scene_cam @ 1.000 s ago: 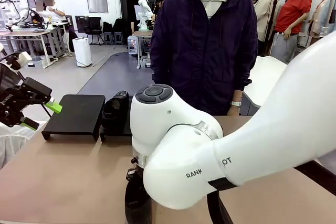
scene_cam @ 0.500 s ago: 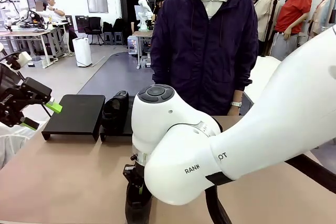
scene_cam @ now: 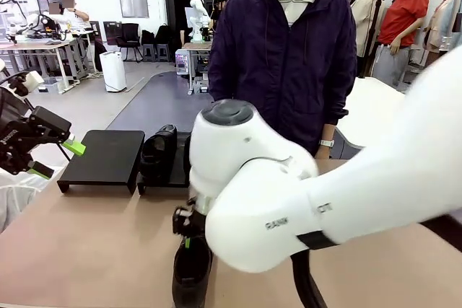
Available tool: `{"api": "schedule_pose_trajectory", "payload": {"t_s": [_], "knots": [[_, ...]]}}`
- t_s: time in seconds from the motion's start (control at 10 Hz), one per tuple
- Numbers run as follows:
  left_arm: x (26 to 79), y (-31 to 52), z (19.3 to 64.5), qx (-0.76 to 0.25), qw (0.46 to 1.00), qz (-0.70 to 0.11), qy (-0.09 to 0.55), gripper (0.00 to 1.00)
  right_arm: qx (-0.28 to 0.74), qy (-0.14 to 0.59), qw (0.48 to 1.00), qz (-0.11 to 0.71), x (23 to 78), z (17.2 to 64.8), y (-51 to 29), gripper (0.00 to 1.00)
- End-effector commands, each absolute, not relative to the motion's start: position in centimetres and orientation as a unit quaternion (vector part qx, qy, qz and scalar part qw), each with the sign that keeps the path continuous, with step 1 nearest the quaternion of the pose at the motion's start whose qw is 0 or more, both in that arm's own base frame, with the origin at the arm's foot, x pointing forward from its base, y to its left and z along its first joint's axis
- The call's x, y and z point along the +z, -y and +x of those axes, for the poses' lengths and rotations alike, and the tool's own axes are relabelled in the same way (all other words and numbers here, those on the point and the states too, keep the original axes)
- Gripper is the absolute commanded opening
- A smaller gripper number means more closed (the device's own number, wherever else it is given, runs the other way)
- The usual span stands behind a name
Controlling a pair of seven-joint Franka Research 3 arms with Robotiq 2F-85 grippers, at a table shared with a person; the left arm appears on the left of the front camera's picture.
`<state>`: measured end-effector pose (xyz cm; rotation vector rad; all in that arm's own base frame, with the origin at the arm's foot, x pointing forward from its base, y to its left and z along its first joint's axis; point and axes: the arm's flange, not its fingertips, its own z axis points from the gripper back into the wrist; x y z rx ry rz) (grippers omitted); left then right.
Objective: Organize the shoes by placing them on the stand.
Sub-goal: Pick up one Shoe and place it in the middle of the table.
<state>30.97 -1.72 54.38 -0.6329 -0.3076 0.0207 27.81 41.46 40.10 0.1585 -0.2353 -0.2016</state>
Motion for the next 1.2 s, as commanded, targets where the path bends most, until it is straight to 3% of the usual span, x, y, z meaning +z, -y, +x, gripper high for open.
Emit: {"api": "schedule_pose_trajectory", "payload": {"t_s": [0.0,0.2,0.5,0.7,0.9,1.0,1.1], "knots": [[54.1,1.6,30.9,0.001,0.935,-0.320,0.153,1.00,-0.078,0.117,0.984,0.106,44.5,25.8,-35.5,1.00],[54.1,1.6,30.9,0.001,0.935,-0.320,0.153,1.00,-0.010,0.094,0.984,0.152,48.5,26.3,-25.4,1.00],[54.1,1.6,30.9,0.001,0.935,-0.320,0.153,1.00,0.015,0.097,0.986,0.136,48.7,27.5,-11.2,1.00],[54.1,1.6,30.9,0.001,0.935,-0.320,0.153,1.00,0.030,0.103,0.985,0.138,47.5,27.2,-7.1,1.00],[54.1,1.6,30.9,0.001,0.935,-0.320,0.153,1.00,-0.024,0.128,0.973,0.192,46.8,27.3,-5.5,1.00],[54.1,1.6,30.9,0.001,0.935,-0.320,0.153,1.00,0.013,0.098,0.984,0.149,50.4,28.9,-6.0,1.00],[54.1,1.6,30.9,0.001,0.935,-0.320,0.153,1.00,0.013,0.098,0.984,0.149,50.4,28.9,-6.0,1.00]]}}
